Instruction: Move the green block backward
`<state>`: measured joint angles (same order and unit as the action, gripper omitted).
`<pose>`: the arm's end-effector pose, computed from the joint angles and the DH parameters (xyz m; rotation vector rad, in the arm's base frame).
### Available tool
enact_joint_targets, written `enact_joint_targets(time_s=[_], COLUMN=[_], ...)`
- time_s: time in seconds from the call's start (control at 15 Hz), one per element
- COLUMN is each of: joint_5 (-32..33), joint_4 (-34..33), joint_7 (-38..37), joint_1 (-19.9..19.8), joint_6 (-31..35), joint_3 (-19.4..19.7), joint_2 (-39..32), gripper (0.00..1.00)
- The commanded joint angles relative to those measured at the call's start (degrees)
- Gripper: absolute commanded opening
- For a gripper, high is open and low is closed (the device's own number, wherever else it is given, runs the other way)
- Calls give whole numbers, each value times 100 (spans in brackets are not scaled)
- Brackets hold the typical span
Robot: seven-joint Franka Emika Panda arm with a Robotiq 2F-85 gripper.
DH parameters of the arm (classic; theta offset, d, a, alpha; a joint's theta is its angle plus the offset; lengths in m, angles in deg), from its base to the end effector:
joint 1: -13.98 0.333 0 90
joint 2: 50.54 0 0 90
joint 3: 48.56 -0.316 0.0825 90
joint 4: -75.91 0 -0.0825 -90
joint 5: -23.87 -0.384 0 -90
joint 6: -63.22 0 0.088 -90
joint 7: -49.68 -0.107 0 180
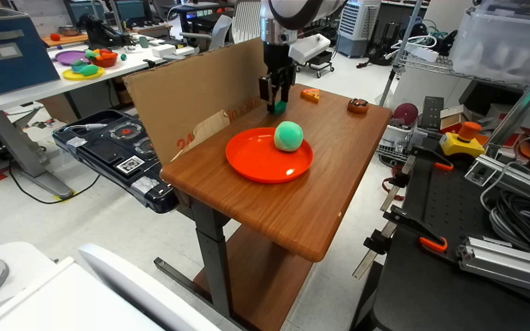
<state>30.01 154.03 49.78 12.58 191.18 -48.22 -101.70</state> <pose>0.7326 -0.0246 0.1788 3.0528 0.0618 -0.0374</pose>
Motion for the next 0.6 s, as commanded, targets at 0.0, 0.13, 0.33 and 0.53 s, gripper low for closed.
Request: enact_joint_targets(time_s=[0.0,0.13,0.33,0.53], joint_5=[-154,-157,-224,-121], joint_4=[74,318,1132,782], joint_7=[75,29,-492,-362], joint_1=[2,-24,-45,-23], joint_6=[-624,-783,-1017,-970], joint_3=[-1,24,211,231], joint_2=[242,505,1237,951], gripper=[100,100,100,100])
